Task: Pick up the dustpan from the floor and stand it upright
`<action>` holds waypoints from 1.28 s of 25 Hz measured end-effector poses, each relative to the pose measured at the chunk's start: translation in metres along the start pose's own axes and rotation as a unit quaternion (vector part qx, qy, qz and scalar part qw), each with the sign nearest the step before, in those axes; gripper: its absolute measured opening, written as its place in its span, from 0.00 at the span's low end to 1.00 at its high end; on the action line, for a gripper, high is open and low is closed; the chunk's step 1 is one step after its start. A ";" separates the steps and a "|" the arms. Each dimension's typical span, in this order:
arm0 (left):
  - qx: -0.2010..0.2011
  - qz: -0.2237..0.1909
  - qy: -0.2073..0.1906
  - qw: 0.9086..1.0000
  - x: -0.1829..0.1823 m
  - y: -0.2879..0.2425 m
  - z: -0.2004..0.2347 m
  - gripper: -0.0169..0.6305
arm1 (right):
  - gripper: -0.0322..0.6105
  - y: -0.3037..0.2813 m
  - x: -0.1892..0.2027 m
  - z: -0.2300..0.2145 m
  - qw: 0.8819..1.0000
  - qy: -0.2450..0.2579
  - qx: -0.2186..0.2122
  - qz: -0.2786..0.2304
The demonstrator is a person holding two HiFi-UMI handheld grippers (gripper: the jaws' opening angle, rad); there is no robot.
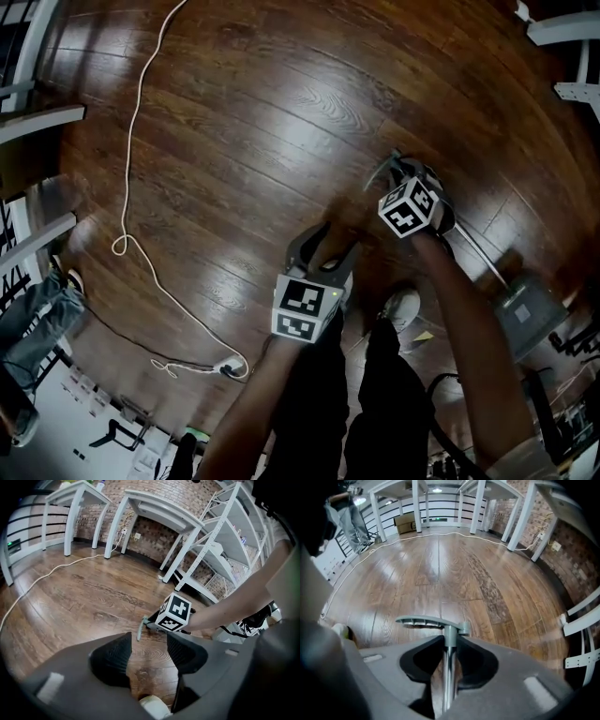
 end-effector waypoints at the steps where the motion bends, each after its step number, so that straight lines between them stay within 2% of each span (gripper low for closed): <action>1: -0.003 -0.004 0.001 1.000 -0.006 0.003 0.002 0.42 | 0.17 0.003 -0.003 -0.001 1.000 -0.004 -0.004 -0.002; 6: -0.004 -0.020 0.015 1.000 -0.041 0.029 -0.012 0.42 | 0.17 0.070 -0.025 -0.003 0.999 -0.014 -0.010 -0.036; 12: 0.014 -0.039 -0.006 0.999 -0.115 0.064 -0.067 0.42 | 0.17 0.208 -0.055 -0.048 0.994 -0.046 0.032 -0.091; 14: 0.033 -0.043 -0.014 0.998 -0.137 0.078 -0.099 0.42 | 0.17 0.261 -0.056 -0.060 0.991 -0.063 0.050 -0.109; 17: 0.085 -0.050 -0.042 0.994 -0.175 0.091 -0.161 0.42 | 0.17 0.344 -0.056 -0.085 0.981 -0.094 0.088 -0.143; 20: 0.127 -0.062 -0.074 0.987 -0.206 0.105 -0.224 0.42 | 0.17 0.424 -0.050 -0.108 0.967 -0.124 0.130 -0.179; 24: 0.160 -0.078 -0.106 0.978 -0.233 0.131 -0.297 0.42 | 0.17 0.521 -0.024 -0.125 0.945 -0.169 0.184 -0.211; 28: 0.208 -0.093 -0.162 0.960 -0.253 0.151 -0.365 0.42 | 0.17 0.607 0.015 -0.137 0.911 -0.221 0.246 -0.248; 32: 0.256 -0.101 -0.183 0.944 -0.256 0.168 -0.432 0.42 | 0.17 0.680 0.072 -0.127 0.873 -0.266 0.309 -0.267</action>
Point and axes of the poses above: the fingertips, and each gripper's own axes: y backward along the fingers, z to its left, x out of its underside, the point moved 1 cm from there along y, backward along the fingers, and after that the axes turned 9 degrees about -z, right-handed, at the moved point
